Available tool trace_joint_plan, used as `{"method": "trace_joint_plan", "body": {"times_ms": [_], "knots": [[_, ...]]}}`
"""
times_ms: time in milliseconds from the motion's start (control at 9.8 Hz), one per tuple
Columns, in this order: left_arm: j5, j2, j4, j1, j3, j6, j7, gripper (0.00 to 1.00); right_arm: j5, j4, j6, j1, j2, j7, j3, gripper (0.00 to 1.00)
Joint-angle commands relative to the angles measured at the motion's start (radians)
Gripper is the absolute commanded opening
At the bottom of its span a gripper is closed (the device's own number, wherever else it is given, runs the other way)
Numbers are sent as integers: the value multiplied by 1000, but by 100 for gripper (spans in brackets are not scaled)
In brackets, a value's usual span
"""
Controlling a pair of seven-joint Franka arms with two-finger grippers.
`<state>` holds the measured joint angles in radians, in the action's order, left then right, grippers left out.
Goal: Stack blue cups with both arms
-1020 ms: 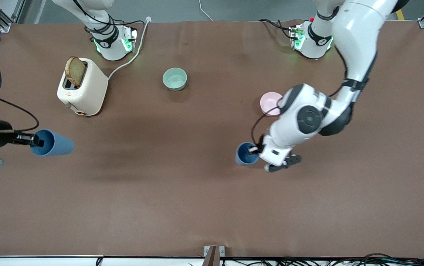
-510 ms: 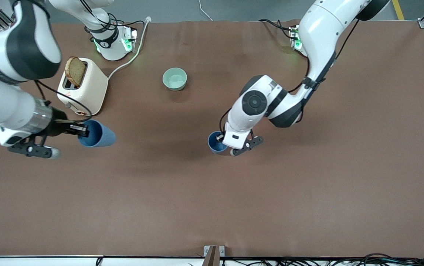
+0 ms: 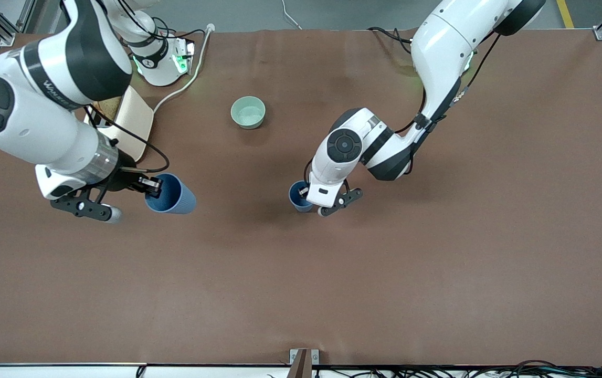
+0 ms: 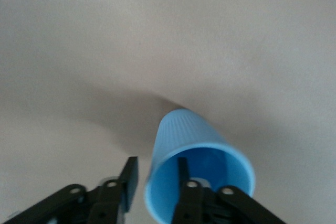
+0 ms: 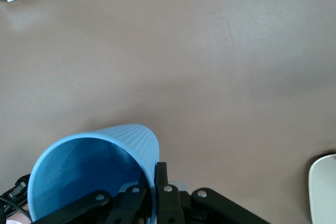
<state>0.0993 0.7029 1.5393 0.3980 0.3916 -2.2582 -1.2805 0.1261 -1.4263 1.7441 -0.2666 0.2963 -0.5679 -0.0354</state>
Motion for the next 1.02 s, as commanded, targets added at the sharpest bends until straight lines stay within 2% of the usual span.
{"method": "trace_joint_plan", "body": {"times_ms": [0,102,306,510,714,918], "knots": [[23,-60,8,-16,-7,27,-11,100,18,-13,50,-58,7,-96,8,1],[25,-125,-2,-45,-4,108,-5,100,18,-9,83,-113,35,-154,8,1],[25,-254,-5,-86,-5,192,25,100,17,-9,173,-218,107,-297,8,1],[23,-343,-8,-195,3,233,151,100,14,-3,291,-310,206,-387,8,1],[20,-408,-30,-299,4,282,301,100,24,-2,374,-345,262,-437,2,1],[25,-471,-41,-382,-5,434,470,100,46,-5,371,-353,264,-420,-6,1]]}}
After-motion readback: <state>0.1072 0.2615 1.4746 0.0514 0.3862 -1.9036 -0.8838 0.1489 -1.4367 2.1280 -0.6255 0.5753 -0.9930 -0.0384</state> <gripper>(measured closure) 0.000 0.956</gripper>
